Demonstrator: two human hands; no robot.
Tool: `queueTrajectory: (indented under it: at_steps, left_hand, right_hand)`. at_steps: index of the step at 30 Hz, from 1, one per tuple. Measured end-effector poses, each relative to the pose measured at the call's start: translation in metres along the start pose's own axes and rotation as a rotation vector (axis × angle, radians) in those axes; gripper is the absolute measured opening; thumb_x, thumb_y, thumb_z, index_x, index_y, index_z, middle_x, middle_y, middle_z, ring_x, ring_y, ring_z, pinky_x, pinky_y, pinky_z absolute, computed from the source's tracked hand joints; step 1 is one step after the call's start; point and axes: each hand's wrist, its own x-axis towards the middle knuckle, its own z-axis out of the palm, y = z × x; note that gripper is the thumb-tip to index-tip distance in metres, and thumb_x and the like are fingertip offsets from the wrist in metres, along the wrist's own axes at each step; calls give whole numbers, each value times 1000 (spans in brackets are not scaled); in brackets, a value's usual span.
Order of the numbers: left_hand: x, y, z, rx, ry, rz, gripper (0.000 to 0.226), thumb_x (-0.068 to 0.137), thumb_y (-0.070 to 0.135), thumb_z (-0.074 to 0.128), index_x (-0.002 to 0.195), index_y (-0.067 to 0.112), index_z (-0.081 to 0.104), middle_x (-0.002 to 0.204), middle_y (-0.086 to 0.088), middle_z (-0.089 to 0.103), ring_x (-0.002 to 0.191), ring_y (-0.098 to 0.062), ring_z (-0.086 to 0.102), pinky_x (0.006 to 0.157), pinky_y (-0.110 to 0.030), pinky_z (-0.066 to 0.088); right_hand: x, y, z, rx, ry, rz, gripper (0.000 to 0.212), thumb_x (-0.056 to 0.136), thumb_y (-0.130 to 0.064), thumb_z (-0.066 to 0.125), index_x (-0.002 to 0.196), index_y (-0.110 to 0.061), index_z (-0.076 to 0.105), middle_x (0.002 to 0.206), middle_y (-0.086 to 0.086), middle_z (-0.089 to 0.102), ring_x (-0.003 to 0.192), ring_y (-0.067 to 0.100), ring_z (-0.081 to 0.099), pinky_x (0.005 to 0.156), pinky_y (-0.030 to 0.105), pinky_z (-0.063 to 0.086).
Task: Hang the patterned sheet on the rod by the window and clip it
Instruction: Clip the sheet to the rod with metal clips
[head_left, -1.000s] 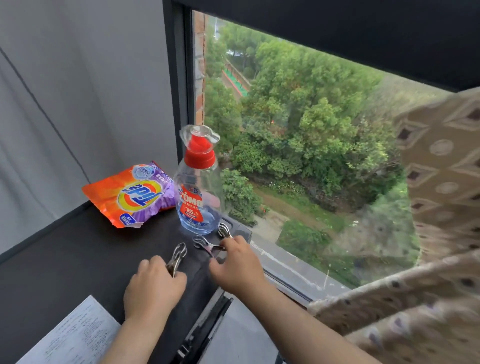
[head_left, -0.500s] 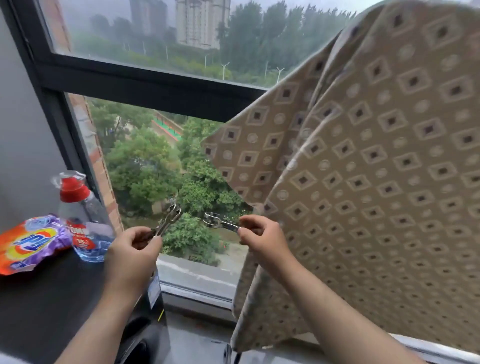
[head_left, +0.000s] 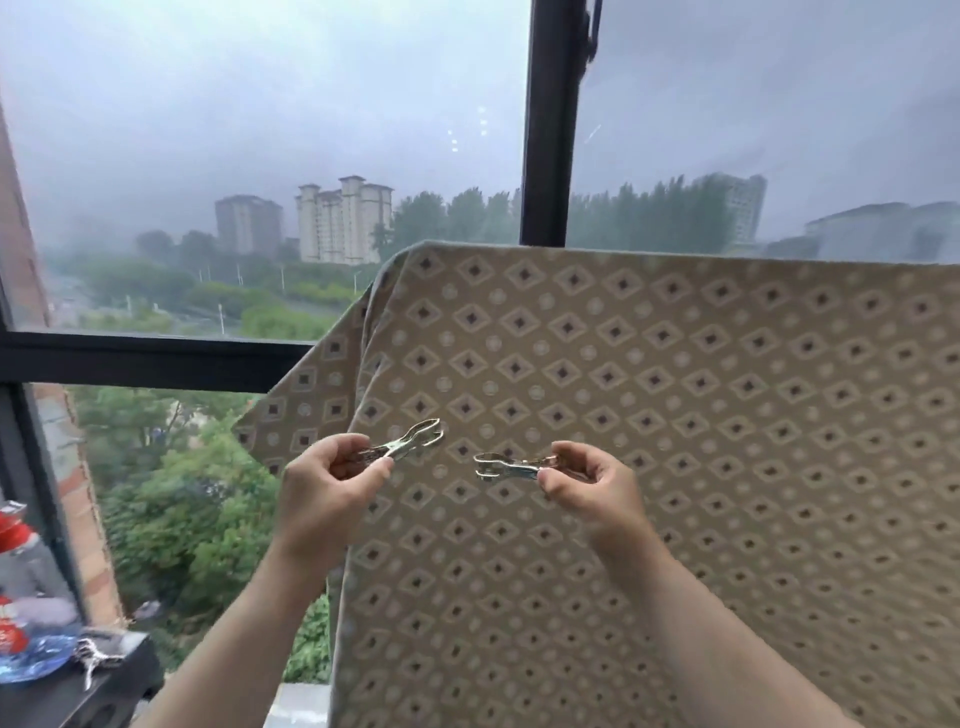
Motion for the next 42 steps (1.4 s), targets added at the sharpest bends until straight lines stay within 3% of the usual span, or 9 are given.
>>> queueTrajectory:
  at_steps: [4, 7, 12, 23, 29, 32, 34, 37, 42]
  left_hand:
    - [4, 47, 29, -16, -34, 56, 26, 76, 12, 80, 100, 15, 70, 81, 4, 72, 70, -6, 67, 71, -26, 57]
    - [16, 80, 45, 26, -42, 133, 26, 74, 15, 81, 97, 21, 70, 75, 7, 72, 66, -1, 65, 66, -21, 55]
    - [60, 120, 67, -36, -98, 188, 25, 73, 15, 81, 93, 27, 70, 81, 1, 73, 68, -8, 64, 59, -19, 53]
    - [200, 127, 110, -284, -74, 264, 28, 69, 10, 81, 91, 23, 69, 77, 9, 75, 67, -2, 67, 57, -8, 50]
    - [272, 135, 129, -346, -196, 239, 49, 52, 14, 79, 101, 13, 68, 92, -8, 74, 83, -22, 68, 81, -25, 56]
    - [293, 144, 138, -369, -287, 216, 66, 44, 21, 89, 103, 3, 67, 79, -6, 74, 71, -20, 72, 74, -29, 60]
    - [304, 148, 145, -313, -310, 227, 71, 41, 26, 93, 103, 2, 67, 80, -8, 73, 68, -20, 72, 69, -30, 61]
    - [313, 156, 160, -257, -311, 240, 42, 65, 1, 78, 104, -2, 64, 87, -13, 69, 67, -18, 72, 67, -30, 61]
    - [322, 160, 179, -220, -318, 271, 25, 72, -9, 74, 88, 9, 66, 86, -13, 65, 66, -16, 71, 68, -34, 62]
  right_hand:
    - [3, -35, -39, 32, 24, -40, 34, 83, 2, 72, 114, -9, 63, 94, 2, 69, 82, 8, 64, 77, 16, 53]
    - [11, -60, -65, 11, 24, -81, 37, 83, -4, 74, 118, -11, 63, 101, 4, 71, 88, 9, 66, 82, 20, 51]
    - [39, -99, -99, -75, 59, -174, 38, 81, -9, 77, 116, -15, 66, 100, 0, 71, 84, 3, 67, 71, 14, 51]
    - [191, -140, -74, -368, -106, -321, 45, 79, -37, 79, 120, -27, 65, 104, -4, 68, 100, 11, 66, 96, 36, 53]
    - [266, -168, -55, -461, -270, -368, 50, 80, -31, 78, 126, -23, 61, 112, -5, 68, 101, 10, 67, 98, 35, 53]
    - [286, -176, -55, -710, -290, -362, 56, 84, -32, 73, 135, -18, 55, 107, -7, 64, 95, 5, 63, 84, 22, 50]
    - [294, -179, -52, -917, -301, -373, 50, 81, -36, 72, 125, -15, 59, 94, -5, 63, 79, 2, 58, 66, 18, 43]
    - [306, -180, -48, -1075, -341, -327, 20, 78, -33, 72, 82, -17, 59, 72, -4, 57, 57, 5, 50, 44, 16, 36]
    - [324, -174, -50, -1060, -376, -331, 21, 75, -34, 74, 75, -18, 60, 62, -10, 57, 47, 1, 50, 39, 15, 34]
